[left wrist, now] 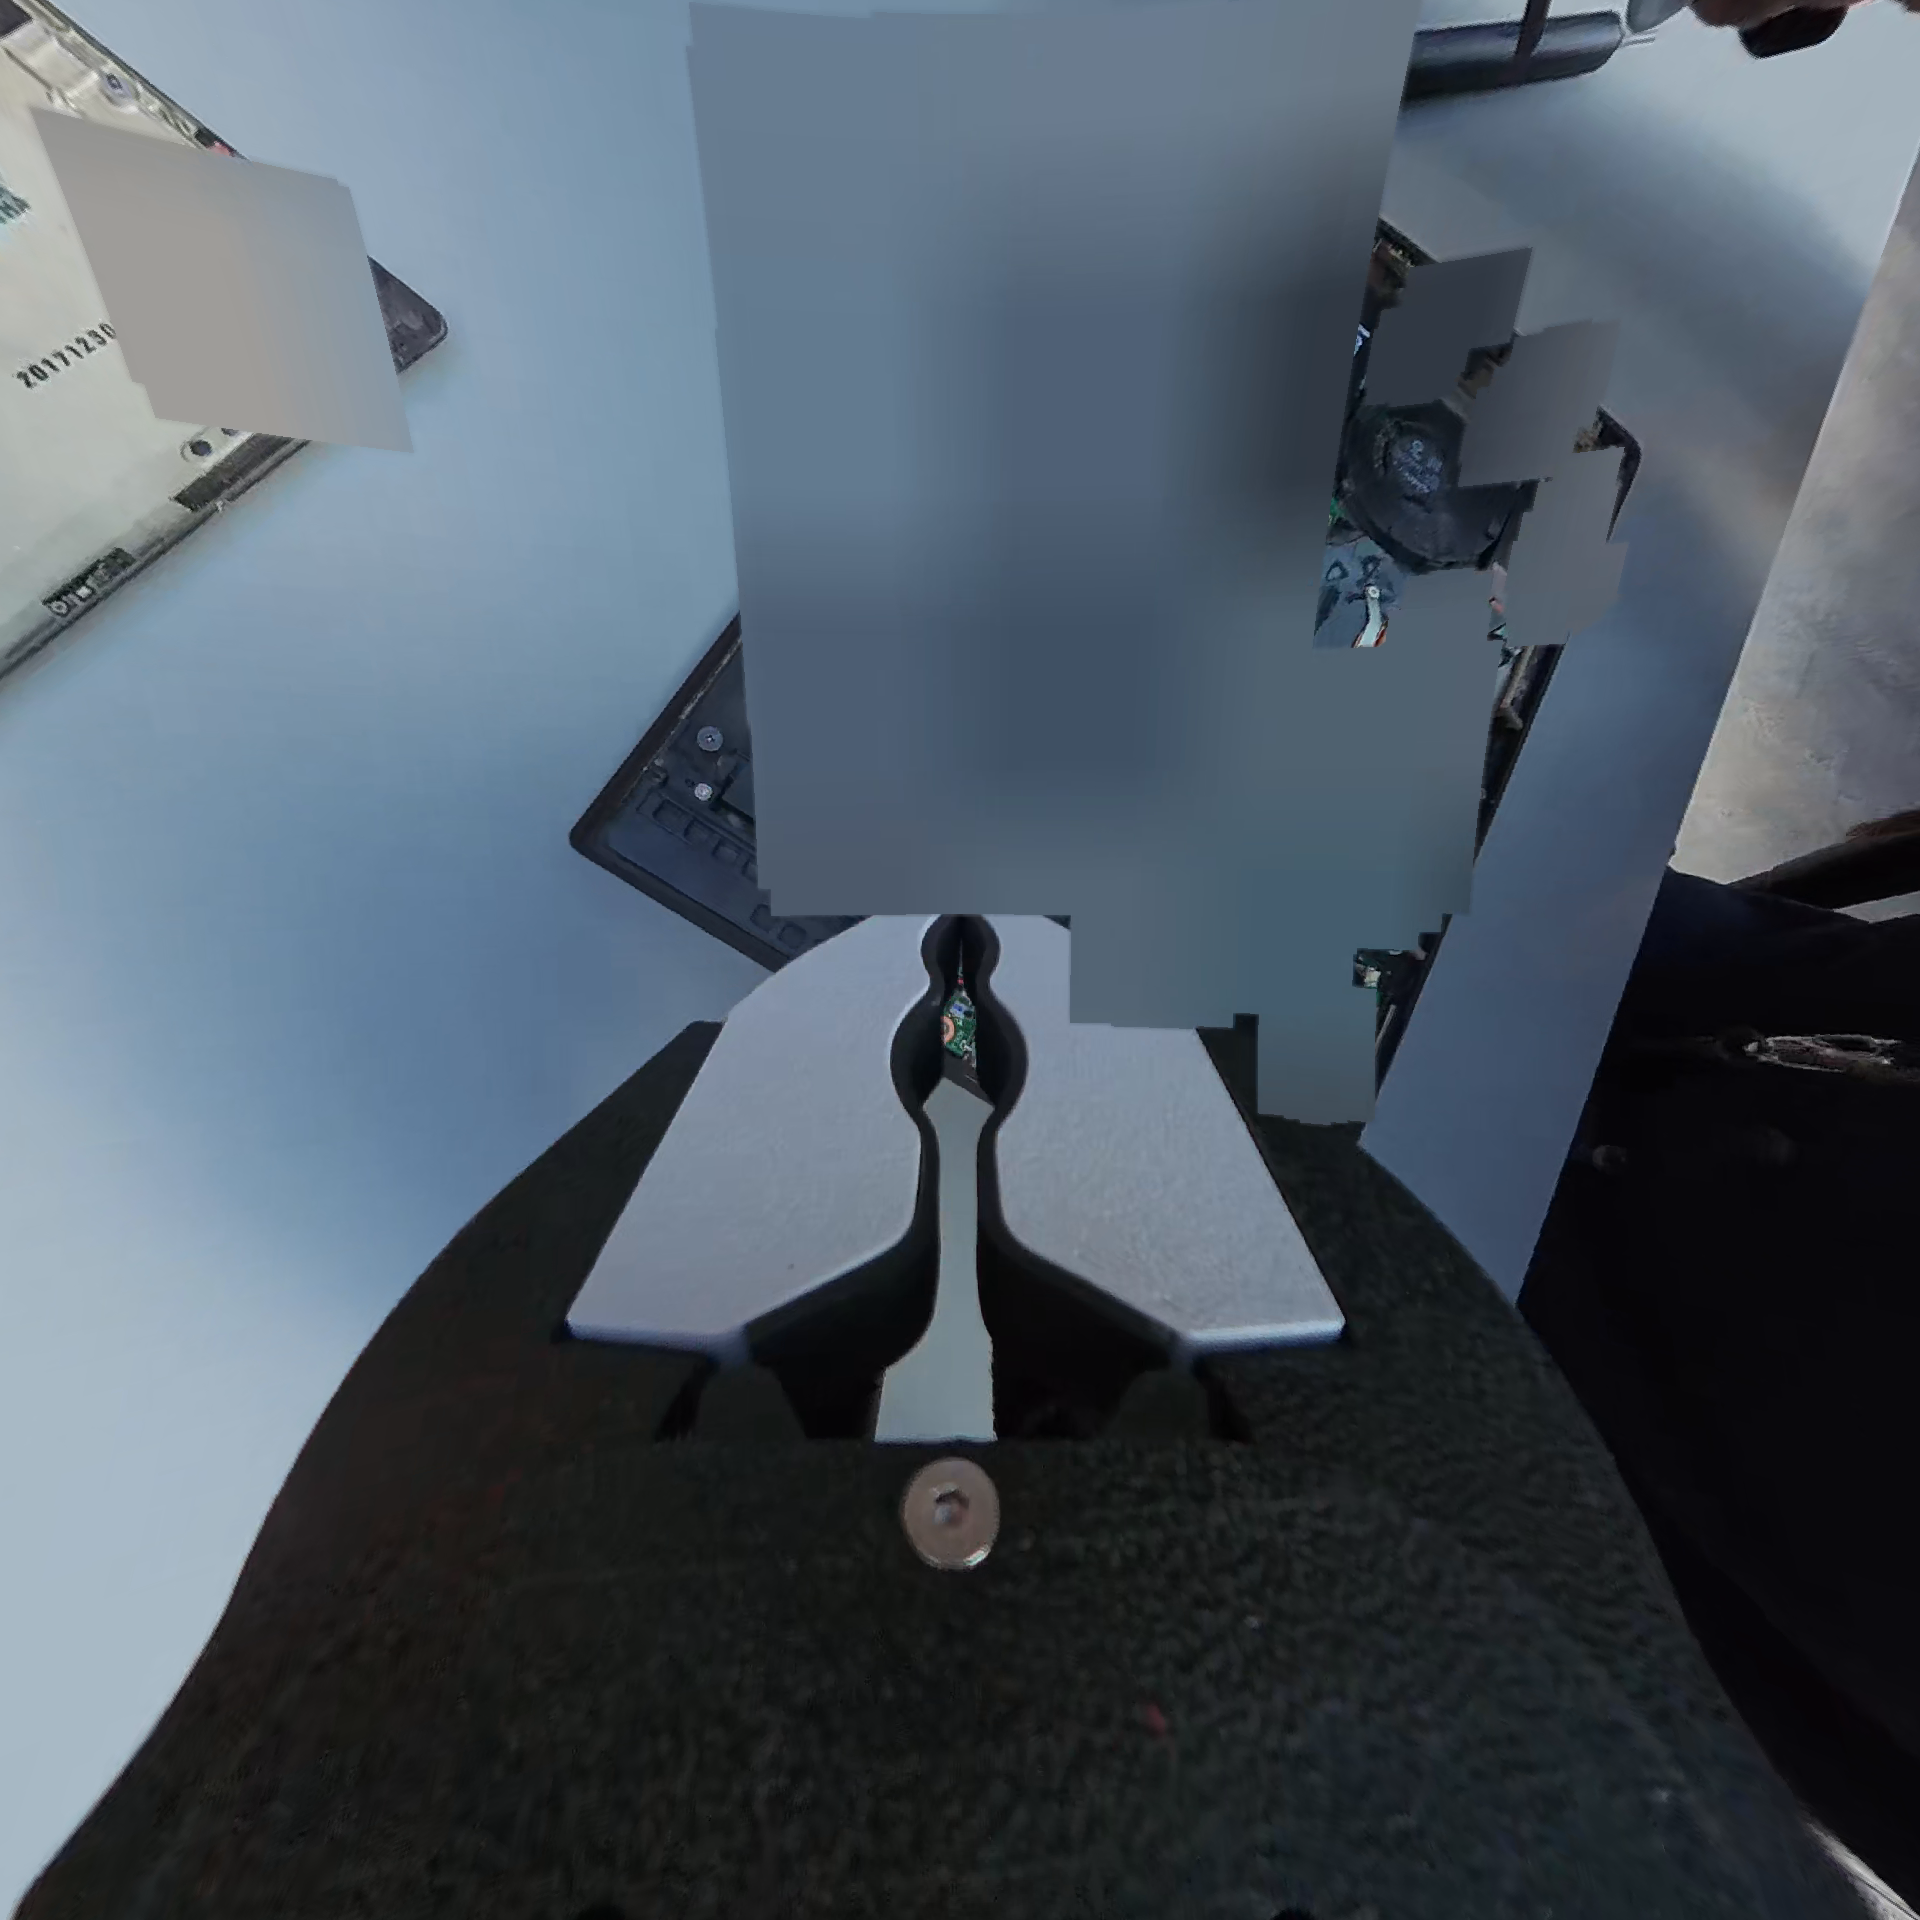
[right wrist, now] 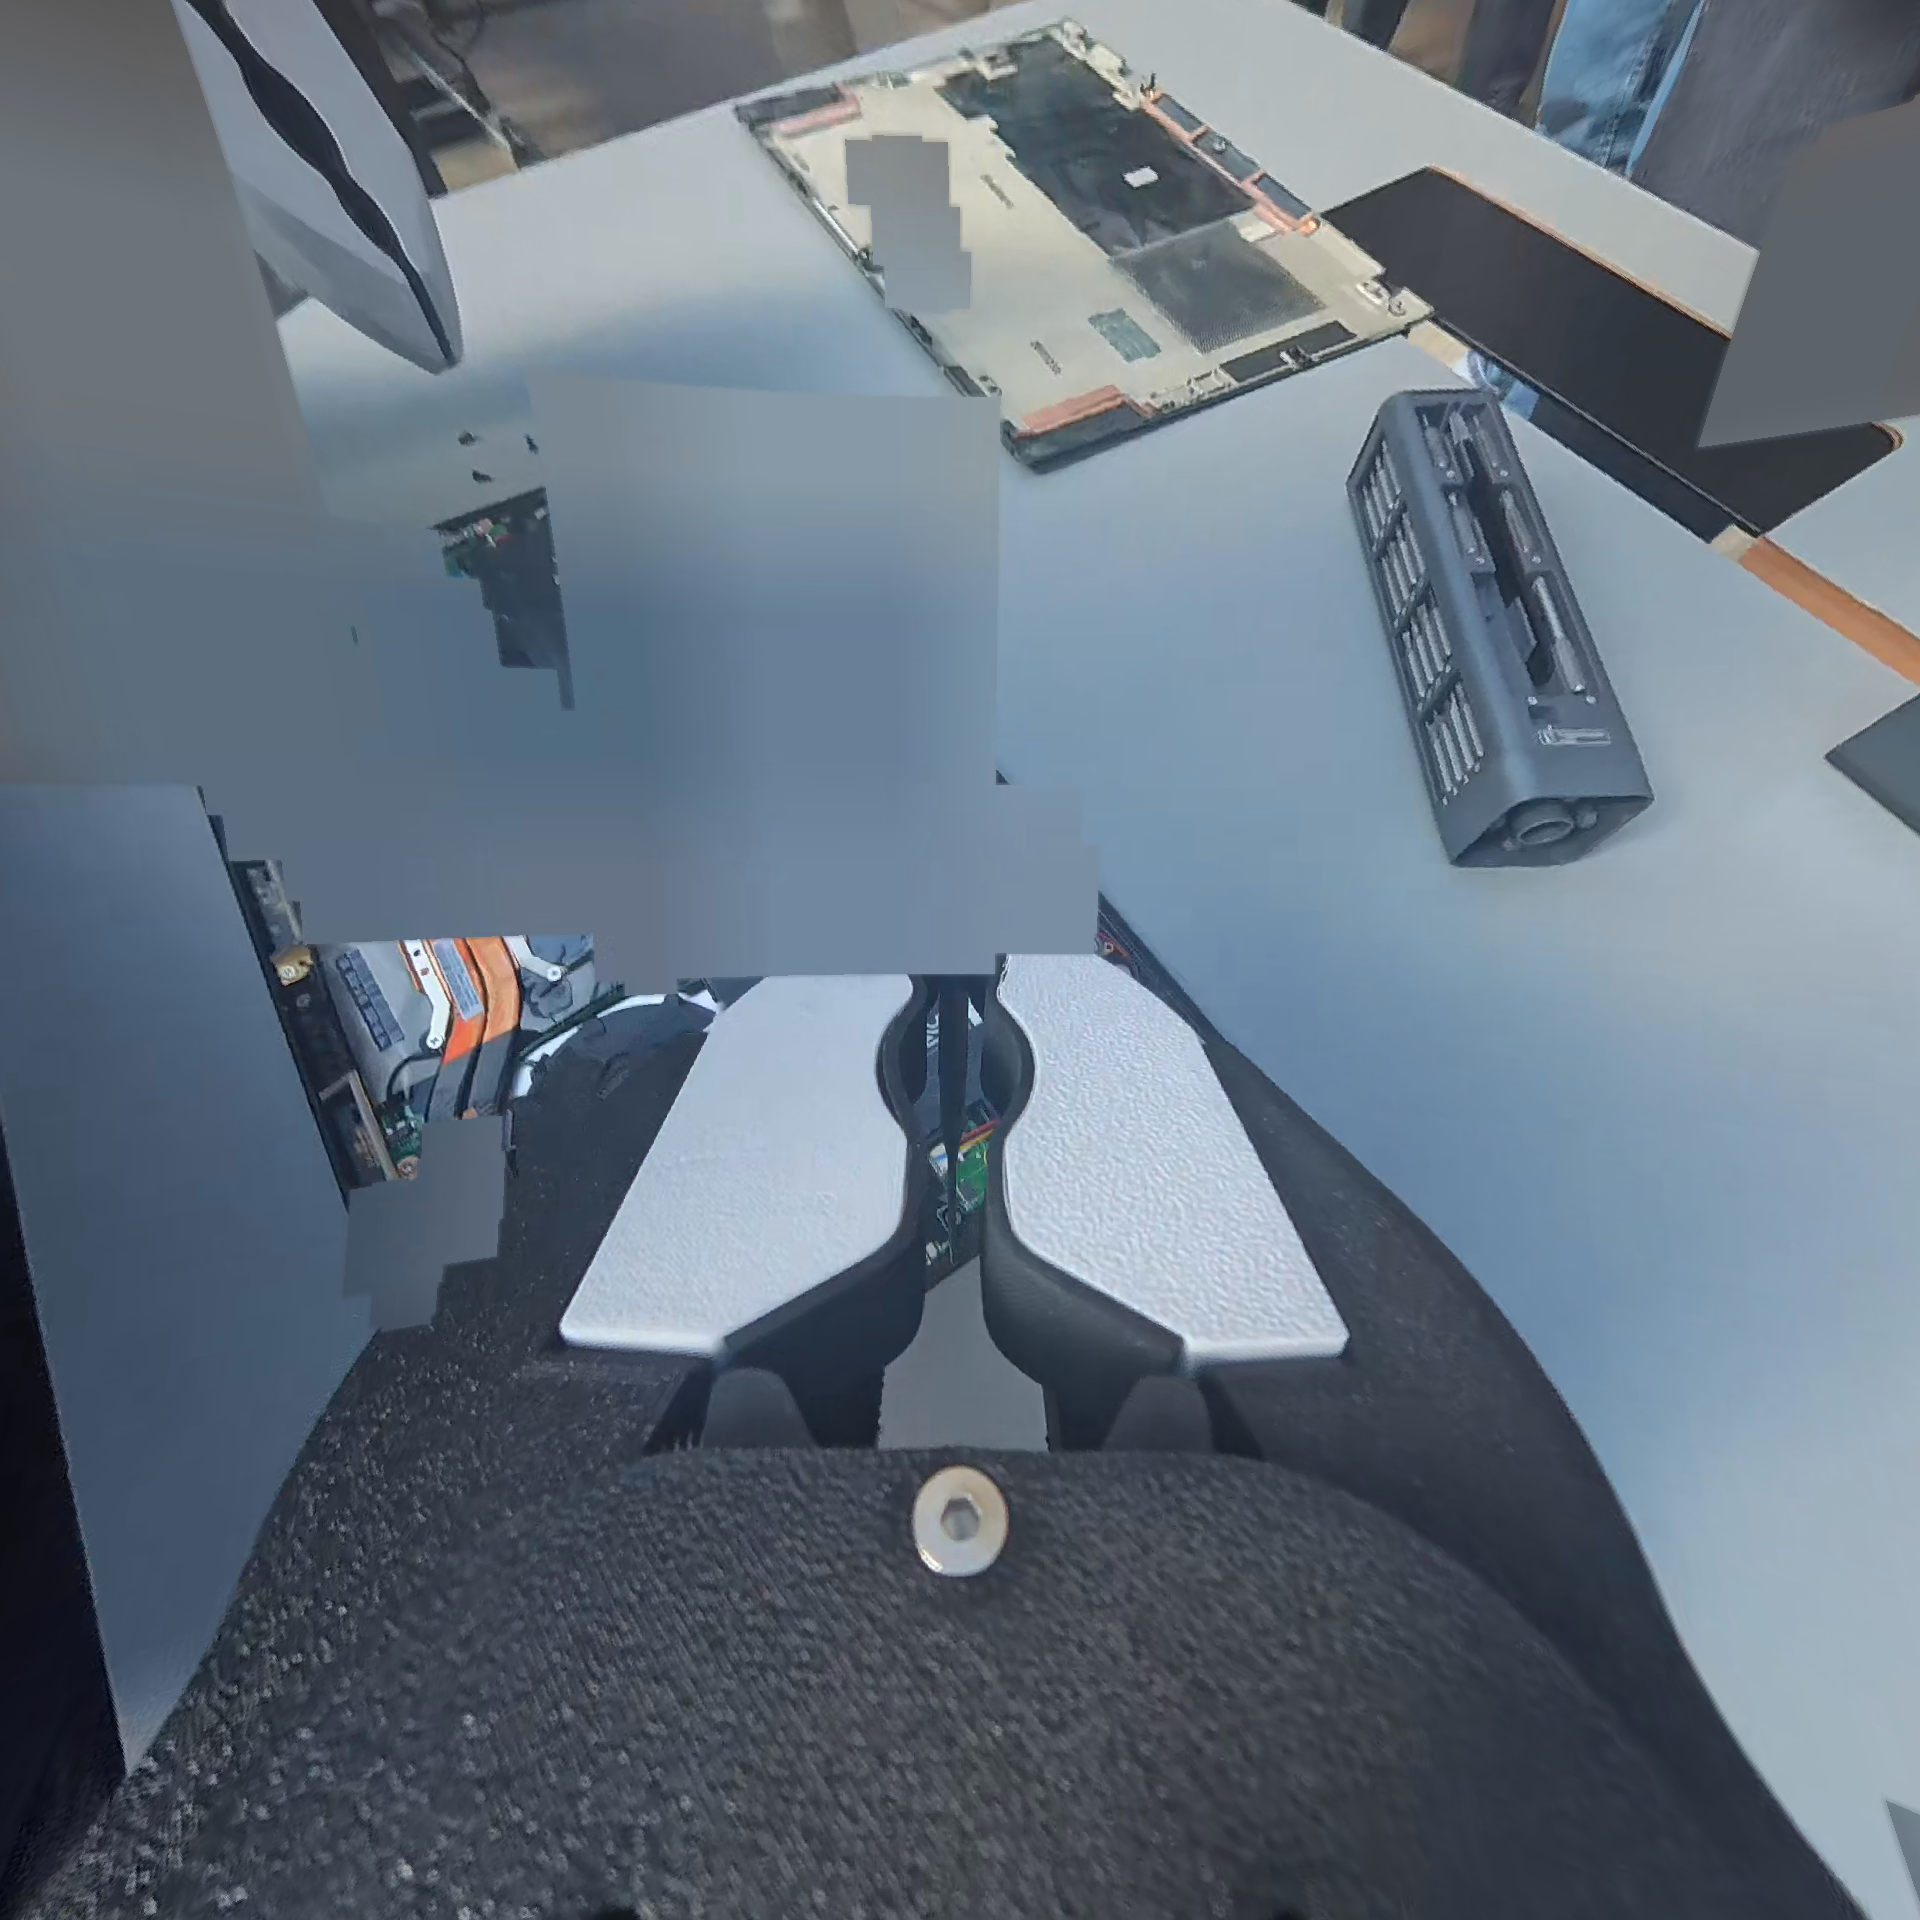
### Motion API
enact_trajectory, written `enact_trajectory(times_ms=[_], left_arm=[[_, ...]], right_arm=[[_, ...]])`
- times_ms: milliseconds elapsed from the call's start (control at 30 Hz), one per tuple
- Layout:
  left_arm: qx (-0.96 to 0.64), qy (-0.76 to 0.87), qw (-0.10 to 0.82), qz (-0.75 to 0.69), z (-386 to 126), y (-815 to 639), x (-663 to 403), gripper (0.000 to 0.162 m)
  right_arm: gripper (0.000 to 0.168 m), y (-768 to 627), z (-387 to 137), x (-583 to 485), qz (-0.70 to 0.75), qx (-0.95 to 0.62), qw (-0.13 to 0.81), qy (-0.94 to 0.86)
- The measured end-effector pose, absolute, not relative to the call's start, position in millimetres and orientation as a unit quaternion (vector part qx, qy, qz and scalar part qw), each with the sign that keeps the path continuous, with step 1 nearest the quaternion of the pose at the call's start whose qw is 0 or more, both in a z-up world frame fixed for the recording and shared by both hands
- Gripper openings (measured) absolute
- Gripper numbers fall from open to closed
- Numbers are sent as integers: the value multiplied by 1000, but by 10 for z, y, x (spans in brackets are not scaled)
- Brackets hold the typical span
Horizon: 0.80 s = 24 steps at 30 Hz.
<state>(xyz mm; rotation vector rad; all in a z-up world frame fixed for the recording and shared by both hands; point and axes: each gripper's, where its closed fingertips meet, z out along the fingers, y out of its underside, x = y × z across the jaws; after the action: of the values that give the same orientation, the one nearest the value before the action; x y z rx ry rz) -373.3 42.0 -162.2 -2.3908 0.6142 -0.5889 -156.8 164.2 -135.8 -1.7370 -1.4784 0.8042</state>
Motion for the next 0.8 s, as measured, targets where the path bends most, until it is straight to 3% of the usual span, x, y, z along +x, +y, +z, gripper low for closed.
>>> enact_trajectory(times_ms=[267, 533, 800], left_arm=[[-914, 217, 276, -204, -1922, 69, -3641, 0], [-914, 216, 269, -212, -1899, -82, -3439, 0], [-918, 202, 273, -203, -1832, -210, -3144, 0]], right_arm=[[4, 1468, -1672, -1070, 130, -679, 356, -629], [4, 1340, -1819, -711, 97, -682, 359, -629], [4, 1519, -1882, -424, -72, -583, 420, -692]])
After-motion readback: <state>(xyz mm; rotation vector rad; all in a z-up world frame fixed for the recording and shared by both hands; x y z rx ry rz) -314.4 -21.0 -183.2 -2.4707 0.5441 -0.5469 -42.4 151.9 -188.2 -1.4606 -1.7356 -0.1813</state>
